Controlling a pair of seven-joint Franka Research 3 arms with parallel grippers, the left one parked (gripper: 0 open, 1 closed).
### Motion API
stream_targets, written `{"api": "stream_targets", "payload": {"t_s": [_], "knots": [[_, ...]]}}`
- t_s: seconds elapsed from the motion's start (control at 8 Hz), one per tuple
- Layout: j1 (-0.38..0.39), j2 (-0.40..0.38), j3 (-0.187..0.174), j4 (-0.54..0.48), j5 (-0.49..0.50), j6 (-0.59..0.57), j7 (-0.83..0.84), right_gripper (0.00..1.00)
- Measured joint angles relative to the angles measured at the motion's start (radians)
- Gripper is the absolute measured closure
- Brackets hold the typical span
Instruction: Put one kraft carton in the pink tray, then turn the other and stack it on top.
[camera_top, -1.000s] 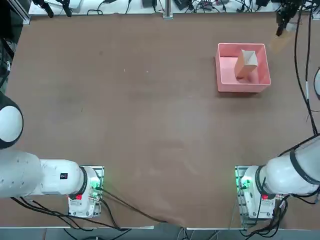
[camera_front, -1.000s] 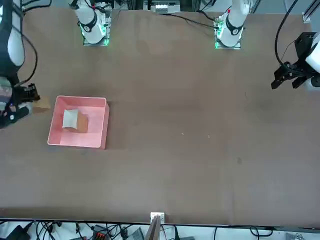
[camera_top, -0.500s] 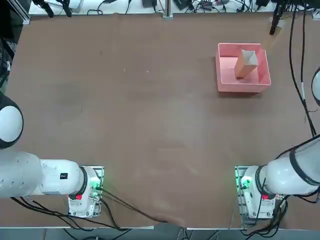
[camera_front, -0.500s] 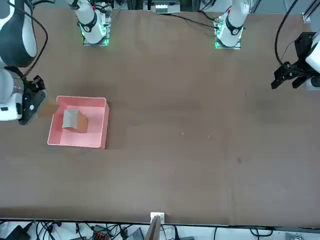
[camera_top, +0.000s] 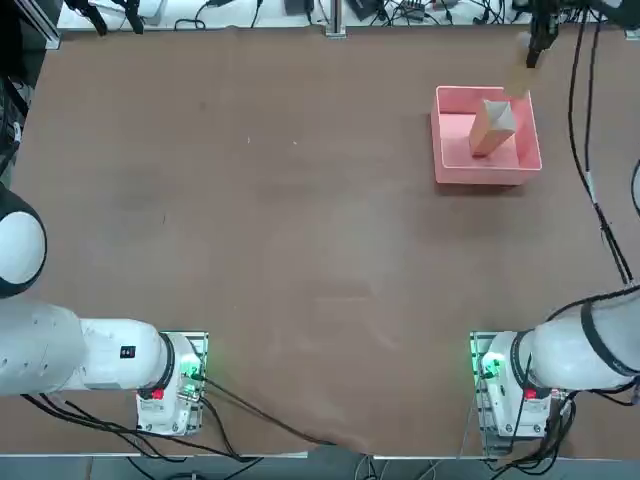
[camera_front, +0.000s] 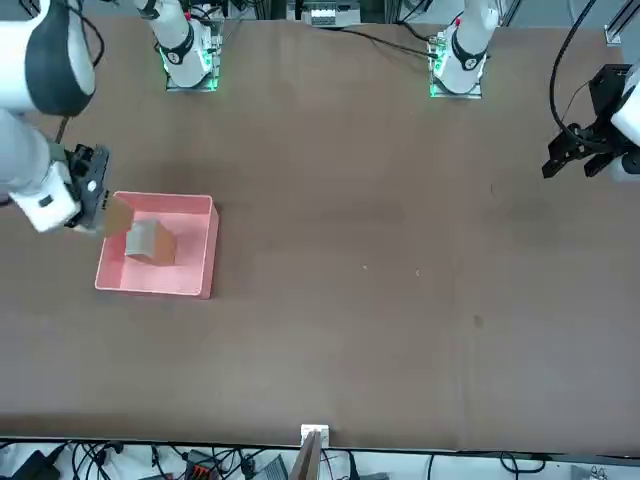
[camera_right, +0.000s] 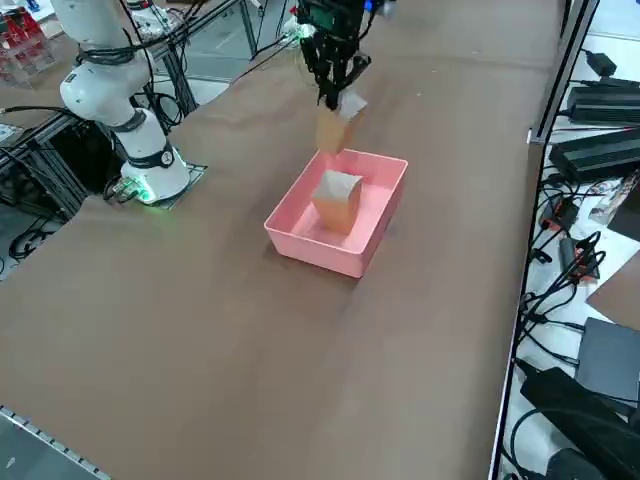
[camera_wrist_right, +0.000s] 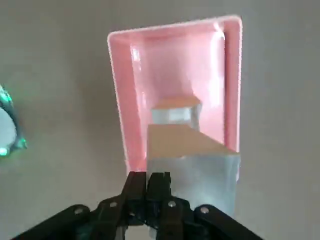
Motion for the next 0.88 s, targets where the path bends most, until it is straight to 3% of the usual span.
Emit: {"api": "stream_targets", "payload": {"t_s": [0.38,0.88], "knots": [[-0.002,-0.084,-0.011,-0.225,0.000,0.213,-0.178,0.98],[-0.047,-0.136,-0.024,-0.363,0.000,0.334,-0.281,0.98]]}}
